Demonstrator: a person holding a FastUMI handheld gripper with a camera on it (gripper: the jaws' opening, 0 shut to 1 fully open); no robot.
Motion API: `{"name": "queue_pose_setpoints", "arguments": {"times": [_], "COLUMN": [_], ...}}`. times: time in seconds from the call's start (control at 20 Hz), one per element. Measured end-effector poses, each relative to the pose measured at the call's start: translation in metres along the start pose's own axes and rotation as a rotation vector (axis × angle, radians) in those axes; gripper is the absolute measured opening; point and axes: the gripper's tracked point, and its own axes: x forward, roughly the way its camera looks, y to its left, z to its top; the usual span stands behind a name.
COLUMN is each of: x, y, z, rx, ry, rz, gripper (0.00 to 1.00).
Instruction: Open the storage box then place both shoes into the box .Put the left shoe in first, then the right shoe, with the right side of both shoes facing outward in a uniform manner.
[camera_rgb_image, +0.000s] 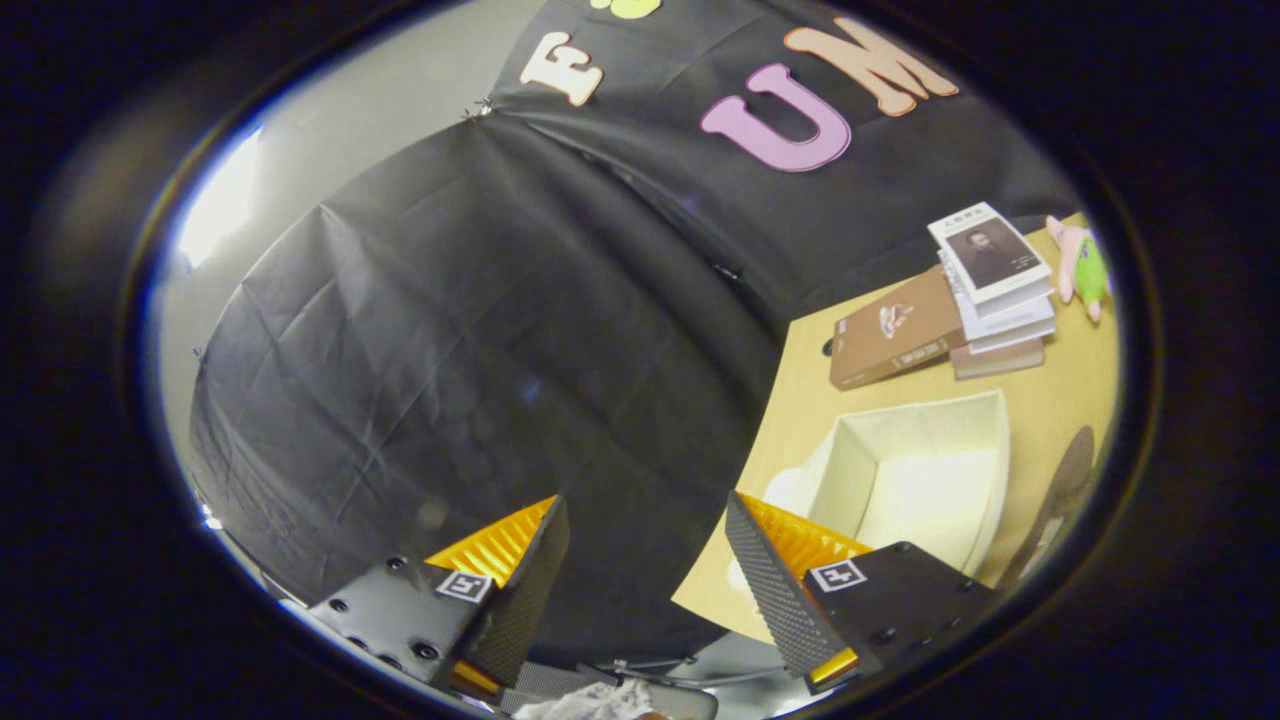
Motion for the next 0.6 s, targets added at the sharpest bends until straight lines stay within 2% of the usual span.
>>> {"name": "queue_pose_setpoints", "arguments": {"times": [0.25, 0.6], "x": [-0.061, -0.13], "y": [-0.064, -0.181], "z": [0.042, 0.035], "rx": [-0.086, -0.141], "ry": [-0.046, 0.058], "rz": [-0.136, -0.409], "gripper": [0.99, 0.99]}}
